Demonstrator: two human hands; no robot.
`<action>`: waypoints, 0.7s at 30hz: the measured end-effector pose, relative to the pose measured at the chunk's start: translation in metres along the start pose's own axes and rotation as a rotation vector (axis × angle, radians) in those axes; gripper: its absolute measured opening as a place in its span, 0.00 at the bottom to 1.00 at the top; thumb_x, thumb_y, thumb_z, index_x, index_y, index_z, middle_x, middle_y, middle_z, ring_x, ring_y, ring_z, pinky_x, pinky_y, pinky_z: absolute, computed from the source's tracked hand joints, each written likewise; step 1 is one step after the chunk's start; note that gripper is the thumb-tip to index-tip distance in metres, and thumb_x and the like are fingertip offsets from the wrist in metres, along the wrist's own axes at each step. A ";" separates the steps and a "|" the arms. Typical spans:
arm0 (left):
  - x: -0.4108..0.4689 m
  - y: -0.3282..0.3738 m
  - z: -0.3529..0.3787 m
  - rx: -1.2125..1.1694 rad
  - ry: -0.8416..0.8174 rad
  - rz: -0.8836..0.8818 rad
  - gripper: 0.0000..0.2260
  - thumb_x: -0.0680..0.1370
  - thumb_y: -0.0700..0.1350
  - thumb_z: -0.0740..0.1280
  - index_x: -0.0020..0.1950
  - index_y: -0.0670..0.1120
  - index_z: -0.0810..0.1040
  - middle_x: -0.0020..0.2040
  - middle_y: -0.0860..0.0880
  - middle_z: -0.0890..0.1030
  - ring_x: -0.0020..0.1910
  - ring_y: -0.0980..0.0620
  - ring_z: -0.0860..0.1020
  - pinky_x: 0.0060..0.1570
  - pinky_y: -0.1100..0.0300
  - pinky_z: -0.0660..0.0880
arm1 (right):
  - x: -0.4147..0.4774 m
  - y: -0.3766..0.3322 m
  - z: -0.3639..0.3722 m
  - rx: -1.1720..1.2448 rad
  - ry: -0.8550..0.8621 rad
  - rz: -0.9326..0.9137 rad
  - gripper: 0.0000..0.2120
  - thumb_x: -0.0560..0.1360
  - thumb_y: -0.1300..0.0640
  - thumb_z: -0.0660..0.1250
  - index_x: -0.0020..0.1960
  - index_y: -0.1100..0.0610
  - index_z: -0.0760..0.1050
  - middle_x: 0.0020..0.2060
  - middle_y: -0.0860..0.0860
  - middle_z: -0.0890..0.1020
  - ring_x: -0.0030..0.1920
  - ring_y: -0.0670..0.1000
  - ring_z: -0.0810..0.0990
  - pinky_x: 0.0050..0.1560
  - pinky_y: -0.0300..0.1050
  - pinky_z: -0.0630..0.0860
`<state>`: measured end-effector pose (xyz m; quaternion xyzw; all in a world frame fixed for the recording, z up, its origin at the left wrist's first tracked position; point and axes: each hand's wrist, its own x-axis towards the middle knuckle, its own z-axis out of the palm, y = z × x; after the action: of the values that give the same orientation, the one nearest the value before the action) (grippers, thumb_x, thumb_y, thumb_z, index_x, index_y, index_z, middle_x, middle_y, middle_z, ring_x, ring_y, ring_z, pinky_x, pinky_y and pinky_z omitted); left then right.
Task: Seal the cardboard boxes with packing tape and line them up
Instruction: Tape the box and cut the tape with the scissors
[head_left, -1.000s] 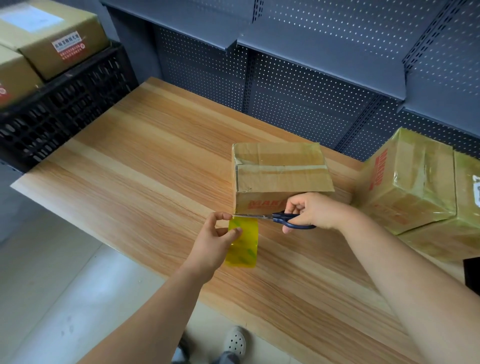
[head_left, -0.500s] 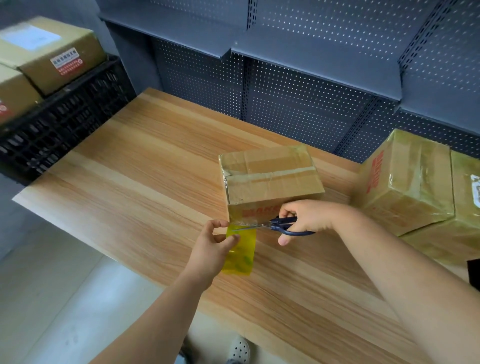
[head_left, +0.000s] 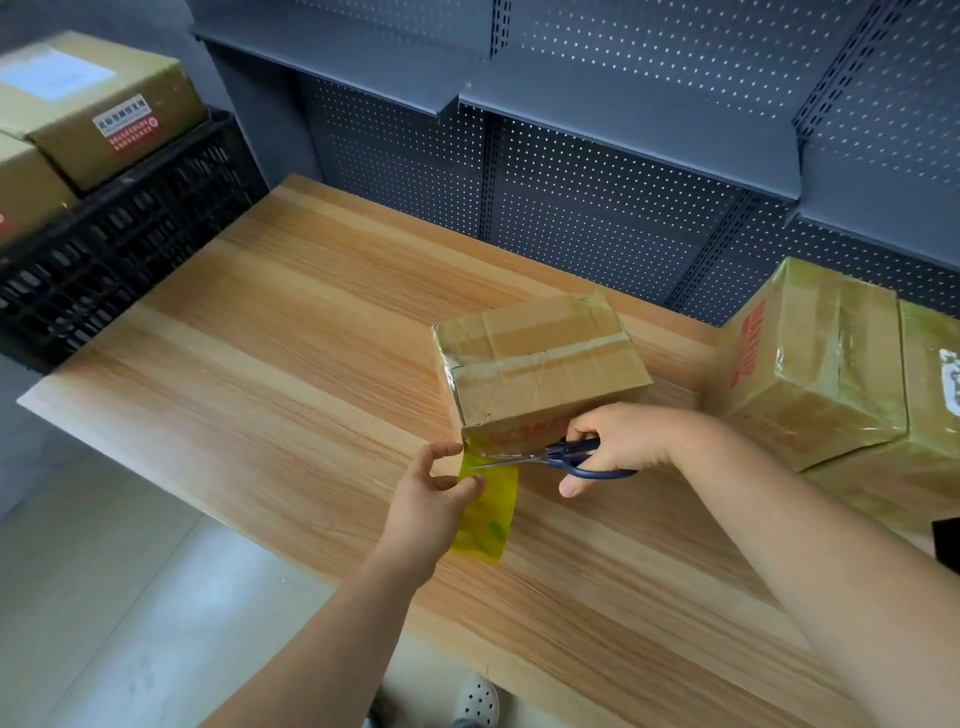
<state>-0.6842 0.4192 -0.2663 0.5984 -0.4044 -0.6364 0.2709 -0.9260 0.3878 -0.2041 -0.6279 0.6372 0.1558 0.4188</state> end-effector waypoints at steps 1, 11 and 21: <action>0.000 0.000 0.001 0.005 -0.003 0.002 0.13 0.76 0.42 0.71 0.56 0.56 0.76 0.44 0.46 0.84 0.41 0.48 0.83 0.35 0.58 0.75 | -0.001 -0.001 -0.001 -0.014 -0.003 0.001 0.25 0.63 0.32 0.74 0.51 0.46 0.76 0.47 0.46 0.79 0.46 0.48 0.78 0.45 0.43 0.73; 0.014 0.010 0.003 0.091 -0.057 0.008 0.19 0.74 0.43 0.72 0.60 0.62 0.77 0.48 0.46 0.85 0.46 0.47 0.83 0.43 0.55 0.79 | -0.013 -0.005 -0.006 -0.117 -0.049 0.051 0.29 0.64 0.26 0.69 0.51 0.49 0.75 0.47 0.48 0.78 0.44 0.48 0.76 0.43 0.43 0.70; 0.067 0.043 -0.013 0.141 -0.097 0.016 0.31 0.73 0.37 0.73 0.71 0.59 0.70 0.47 0.43 0.84 0.41 0.51 0.80 0.48 0.57 0.78 | -0.017 0.029 0.001 -0.045 -0.035 0.191 0.33 0.66 0.23 0.62 0.40 0.54 0.67 0.37 0.51 0.70 0.35 0.50 0.69 0.38 0.45 0.63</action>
<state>-0.6864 0.3386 -0.2656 0.5813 -0.4656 -0.6323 0.2133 -0.9554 0.4045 -0.2021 -0.5708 0.6831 0.2200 0.3989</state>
